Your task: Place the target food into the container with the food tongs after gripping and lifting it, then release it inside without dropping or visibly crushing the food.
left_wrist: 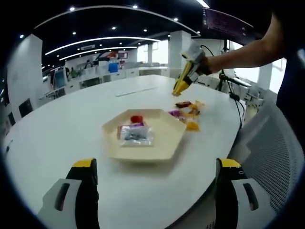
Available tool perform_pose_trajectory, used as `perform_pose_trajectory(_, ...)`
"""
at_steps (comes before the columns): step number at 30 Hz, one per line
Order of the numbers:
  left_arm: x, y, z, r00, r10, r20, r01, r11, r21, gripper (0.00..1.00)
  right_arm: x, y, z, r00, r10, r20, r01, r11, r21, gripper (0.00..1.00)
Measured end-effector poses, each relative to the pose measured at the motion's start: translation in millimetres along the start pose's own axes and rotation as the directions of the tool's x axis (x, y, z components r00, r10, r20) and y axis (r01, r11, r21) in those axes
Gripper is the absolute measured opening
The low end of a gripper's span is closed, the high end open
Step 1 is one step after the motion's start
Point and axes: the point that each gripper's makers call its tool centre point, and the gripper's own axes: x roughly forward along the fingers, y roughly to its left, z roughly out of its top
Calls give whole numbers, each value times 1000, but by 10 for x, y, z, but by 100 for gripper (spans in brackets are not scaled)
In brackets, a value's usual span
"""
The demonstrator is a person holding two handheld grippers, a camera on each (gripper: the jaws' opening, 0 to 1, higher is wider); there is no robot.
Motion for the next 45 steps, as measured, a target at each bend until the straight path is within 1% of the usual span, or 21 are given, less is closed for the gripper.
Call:
perform_pose_trajectory(12, -1, -6, 12, 1000, -2, 5, 2, 1000, 4, 100, -69, 25, 119, 1000, -1, 4, 1, 1000, -17, 20)
perform_pose_trajectory(16, -2, -7, 18, 1000, -2, 7, 2, 1000, 6, 100, -71, 95, 210, 1000, 8, 10, -8, 1000, -30, 20)
perform_pose_trajectory(20, -2, -4, 11, 1000, -1, 5, 1, 1000, 9, 100, -68, 164, 343, 1000, 6, 20, -5, 999, -34, 20)
perform_pose_trajectory(28, -7, 7, 13, 1000, 5, 6, -5, 1000, 8, 100, 6, 327, 589, 999, 31, 44, -28, 998, -64, 20)
perform_pose_trajectory(31, -8, 8, 15, 1000, 6, 7, -6, 1000, 9, 100, 35, 367, 645, 998, 41, 47, -38, 997, -70, 20)
perform_pose_trajectory(45, -12, 10, 31, 1000, 11, 12, -11, 1000, 16, 100, 332, 724, 997, 994, 92, 56, -85, 989, -117, 21)
